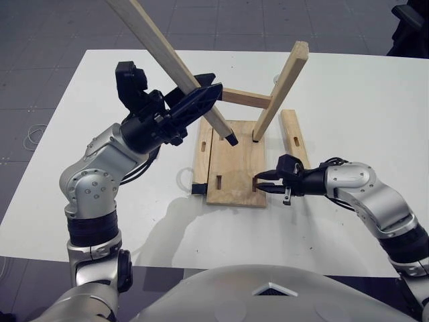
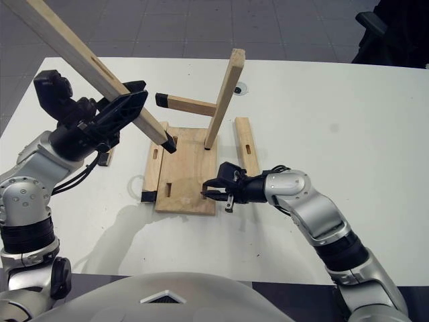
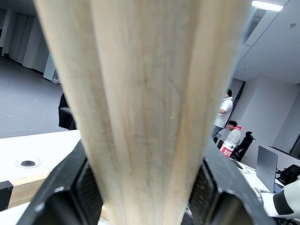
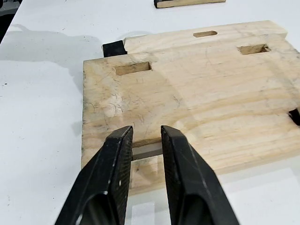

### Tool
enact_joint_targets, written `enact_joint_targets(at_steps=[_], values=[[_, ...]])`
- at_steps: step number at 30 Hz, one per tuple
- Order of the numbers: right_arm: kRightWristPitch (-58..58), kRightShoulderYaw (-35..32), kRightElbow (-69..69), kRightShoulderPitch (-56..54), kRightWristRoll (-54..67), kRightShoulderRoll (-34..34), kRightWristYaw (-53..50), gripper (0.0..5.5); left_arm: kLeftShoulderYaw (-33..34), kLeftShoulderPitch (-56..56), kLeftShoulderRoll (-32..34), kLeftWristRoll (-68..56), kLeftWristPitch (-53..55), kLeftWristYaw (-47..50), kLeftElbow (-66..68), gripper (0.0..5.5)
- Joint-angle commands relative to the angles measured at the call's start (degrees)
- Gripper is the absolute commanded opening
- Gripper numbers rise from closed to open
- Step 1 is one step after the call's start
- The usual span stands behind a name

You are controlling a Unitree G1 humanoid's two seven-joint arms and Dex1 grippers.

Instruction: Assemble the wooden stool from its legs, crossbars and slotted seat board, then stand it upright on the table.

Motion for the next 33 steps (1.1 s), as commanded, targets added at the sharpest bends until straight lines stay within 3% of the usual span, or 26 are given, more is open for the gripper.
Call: enact_joint_targets(at_steps=[1, 13, 33], values=[[-0.3, 0.4, 4.2, -2.7, -5.7, 1.1, -3.5, 1.1, 0.1, 0.5, -0.7, 0.3, -0.1, 1.1, -1.2, 2.06], [2.6, -0.9, 0.9, -3.3, -5.7, 1.5, -1.1, 1.1, 0.3, 0.9, -1.4, -0.1, 0.1, 2.2, -1.9, 2.06], [-0.4, 5.8, -0.1, -1.6, -13.7, -4.0, 5.0, 1.1, -0.2, 1.0, -2.1, 0.0, 0.4, 2.7, -2.3, 2.06]])
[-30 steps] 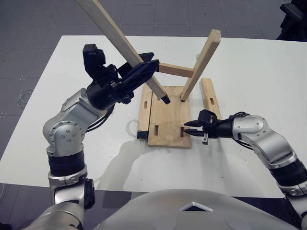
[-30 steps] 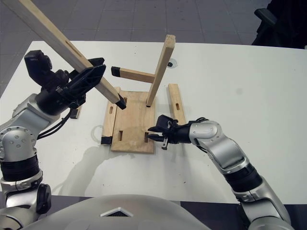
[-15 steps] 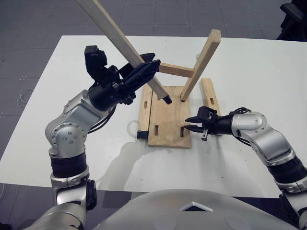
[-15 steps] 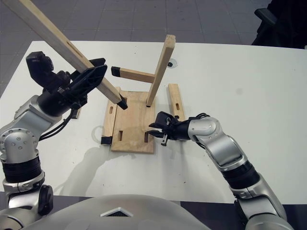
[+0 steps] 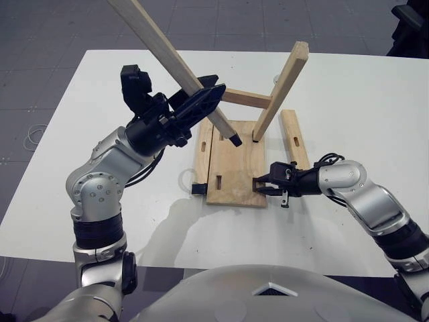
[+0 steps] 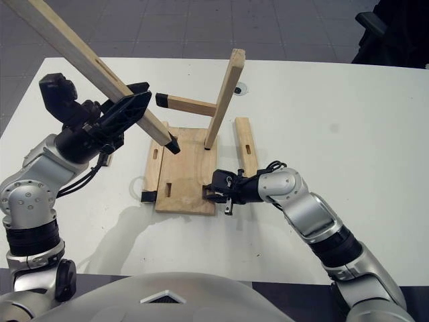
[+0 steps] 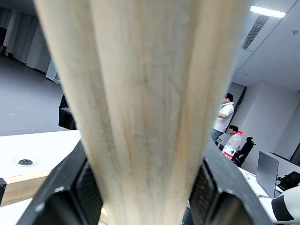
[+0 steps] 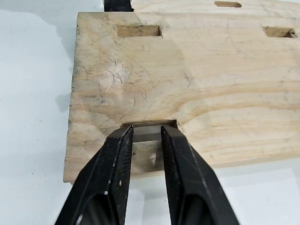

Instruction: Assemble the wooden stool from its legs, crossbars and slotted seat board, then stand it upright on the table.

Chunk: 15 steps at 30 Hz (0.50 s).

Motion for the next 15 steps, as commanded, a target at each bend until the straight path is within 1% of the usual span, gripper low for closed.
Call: enact_joint_targets(at_steps=[1, 4, 9, 15], values=[[-0.5, 0.9, -0.2, 1.3, -3.6, -4.8, 1.5, 1.1, 0.1, 0.0, 0.3, 0.2, 0.1, 0.3, -0.9, 2.06], [-2.5, 0.3, -0.4, 3.0, -5.8, -8.5, 1.8, 1.1, 0.4, -0.2, 1.1, 0.6, 0.4, 0.0, -0.6, 2.06], [-6.8, -0.1, 0.6, 4.6, -8.5, -12.1, 2.1, 1.1, 1.5, 0.2, 2.2, 0.5, 0.6, 0.1, -0.6, 2.06], [-15.3, -0.7, 6.4, 4.1, -12.6, -14.1, 2.1, 1.1, -2.7, 3.5, 3.8, 6.5, -0.6, -3.6, -1.3, 2.06]])
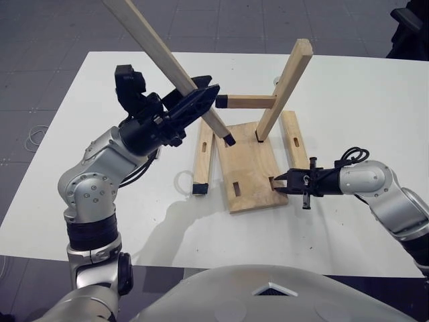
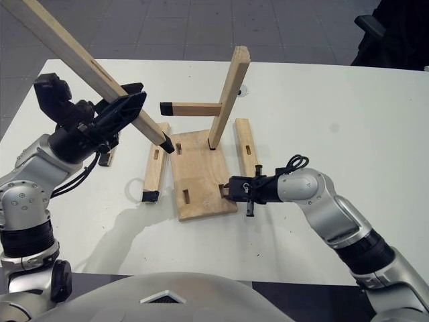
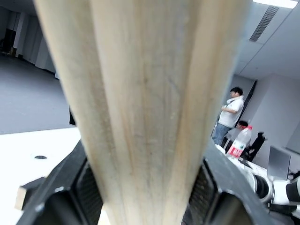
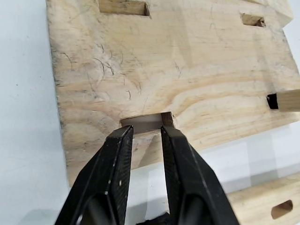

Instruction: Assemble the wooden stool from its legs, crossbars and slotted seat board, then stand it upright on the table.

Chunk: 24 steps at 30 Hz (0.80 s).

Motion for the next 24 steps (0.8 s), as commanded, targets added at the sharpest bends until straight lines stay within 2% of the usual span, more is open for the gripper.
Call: enact_joint_targets(at_steps=[1, 7, 11, 17, 24], values=[[-2.6, 1.0, 6.9, 1.6, -5.5, -2.9, 0.7, 1.1, -4.0, 2.0, 2.2, 6.4, -1.5, -3.1, -0.6, 2.06], [-9.6, 0.7, 14.1, 0.4, -9.5, -3.1, 0.3, 1.1, -8.5, 2.4, 2.1, 19.4, -8.6, -4.1, 3.7, 2.06], [-11.2, 0.2, 16.0, 0.8, -10.1, -2.7, 0.5, 1.1, -7.1, 1.0, -2.1, 23.4, -14.4, -1.2, 6.5, 2.06], [-13.5, -0.5, 18.8, 0.7, -11.7, -2.0, -0.6, 1.1, -9.9, 3.3, -8.1, 28.5, -22.2, 0.1, 7.6, 2.06], [-14.1, -1.0, 19.7, 0.5, -11.6, -1.5, -1.1, 1.1, -11.1, 5.1, -8.3, 36.1, -30.4, -0.8, 11.9, 2.06]])
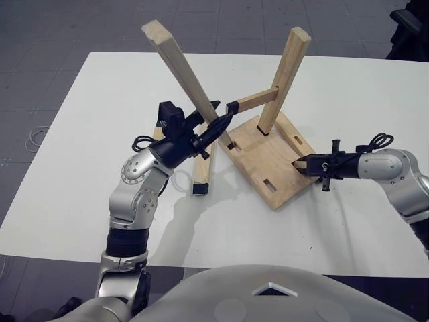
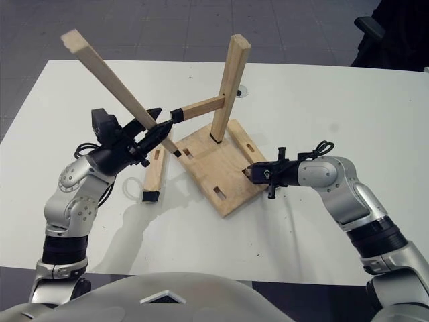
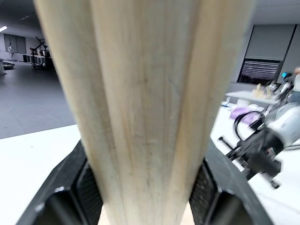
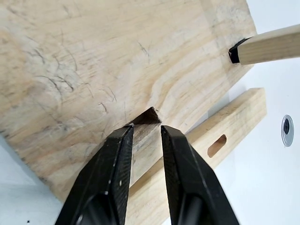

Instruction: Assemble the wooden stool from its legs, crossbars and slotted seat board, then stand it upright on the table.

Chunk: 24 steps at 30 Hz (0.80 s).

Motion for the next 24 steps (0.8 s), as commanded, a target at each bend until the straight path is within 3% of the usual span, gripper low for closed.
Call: enact_joint_targets(at_steps=[1, 24], values=[[1.2, 2.0, 4.0, 3.2, -4.0, -0.3, 1.0, 1.1, 0.4, -0.6, -0.1, 4.1, -4.7, 0.5, 3.2, 2.06], [-4.6, 2.7, 8.3, 1.3, -6.4, 1.0, 0.9, 1.1, -1.9, -4.1, -5.7, 7.6, -12.7, -1.0, 15.8, 2.06]])
